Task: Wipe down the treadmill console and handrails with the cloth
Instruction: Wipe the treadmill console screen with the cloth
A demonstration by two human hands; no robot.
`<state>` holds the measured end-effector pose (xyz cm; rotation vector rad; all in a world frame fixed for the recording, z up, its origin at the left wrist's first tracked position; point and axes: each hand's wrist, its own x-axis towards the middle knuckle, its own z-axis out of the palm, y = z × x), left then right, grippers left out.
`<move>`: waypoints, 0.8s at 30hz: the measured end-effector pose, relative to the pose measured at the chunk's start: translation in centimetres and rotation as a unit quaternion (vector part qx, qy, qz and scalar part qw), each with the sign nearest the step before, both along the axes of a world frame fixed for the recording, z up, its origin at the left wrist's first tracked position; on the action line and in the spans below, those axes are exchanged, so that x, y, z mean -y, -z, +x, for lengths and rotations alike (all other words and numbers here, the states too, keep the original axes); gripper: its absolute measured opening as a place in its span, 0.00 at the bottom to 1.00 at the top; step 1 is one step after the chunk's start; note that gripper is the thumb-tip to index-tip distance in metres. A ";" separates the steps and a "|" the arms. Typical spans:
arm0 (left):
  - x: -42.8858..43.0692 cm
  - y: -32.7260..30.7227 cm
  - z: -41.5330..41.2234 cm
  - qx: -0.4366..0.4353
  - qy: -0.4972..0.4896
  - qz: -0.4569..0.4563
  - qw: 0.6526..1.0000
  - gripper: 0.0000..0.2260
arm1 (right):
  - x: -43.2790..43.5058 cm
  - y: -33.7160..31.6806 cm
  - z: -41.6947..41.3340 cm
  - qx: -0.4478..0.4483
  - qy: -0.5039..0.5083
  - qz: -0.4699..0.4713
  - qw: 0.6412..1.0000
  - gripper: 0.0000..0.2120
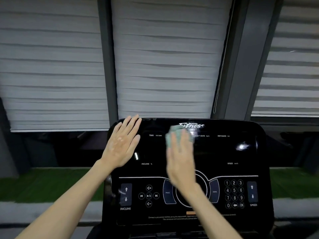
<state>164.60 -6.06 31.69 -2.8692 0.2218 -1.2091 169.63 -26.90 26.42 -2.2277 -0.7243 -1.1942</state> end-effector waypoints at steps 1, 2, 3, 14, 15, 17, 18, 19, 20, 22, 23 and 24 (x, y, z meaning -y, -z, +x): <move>-0.2 0.0 0.0 0.000 0.006 -0.004 1.000 0.24 | -1.8 0.7 -1.3 0.003 -0.028 -0.028 0.999 0.25; -0.3 0.0 0.1 0.000 0.011 -0.008 1.000 0.24 | -3.1 1.5 -2.5 -0.005 -0.052 -0.062 0.997 0.25; -0.4 0.0 0.2 0.001 0.016 -0.013 1.000 0.24 | -3.7 2.5 -3.6 -0.008 -0.071 -0.100 0.992 0.25; -0.3 -0.1 0.0 0.005 0.046 -0.038 0.998 0.25 | 4.1 0.0 1.0 -0.092 0.062 0.130 0.985 0.25; -0.3 -0.2 0.0 0.004 0.047 -0.039 0.998 0.25 | 2.5 -0.3 0.5 -0.074 0.057 0.113 0.989 0.25; -0.4 -0.4 0.1 0.009 0.045 -0.037 0.998 0.25 | -1.3 0.7 -1.6 -0.004 -0.007 0.003 1.000 0.23; -0.5 -0.4 0.1 0.011 0.043 -0.034 0.998 0.25 | -3.0 2.2 -3.0 0.019 -0.057 -0.068 0.996 0.22; -0.5 -0.3 0.1 0.011 0.042 -0.030 0.999 0.25 | -4.1 4.1 -4.6 0.032 -0.106 -0.135 0.985 0.23; -0.5 -0.2 0.0 0.010 0.041 -0.027 0.999 0.25 | -4.5 6.2 -6.0 0.042 -0.149 -0.202 0.967 0.25; -0.5 -0.1 0.0 0.007 0.044 -0.025 0.999 0.25 | -3.6 9.4 -8.0 0.053 -0.193 -0.343 0.918 0.30; -0.5 -0.1 0.1 0.007 0.044 -0.023 0.999 0.25 | -2.8 9.7 -8.2 0.054 -0.191 -0.409 0.891 0.34; -0.4 -0.1 0.1 0.008 0.042 -0.022 0.999 0.25 | -2.1 8.8 -7.7 0.056 -0.183 -0.450 0.872 0.39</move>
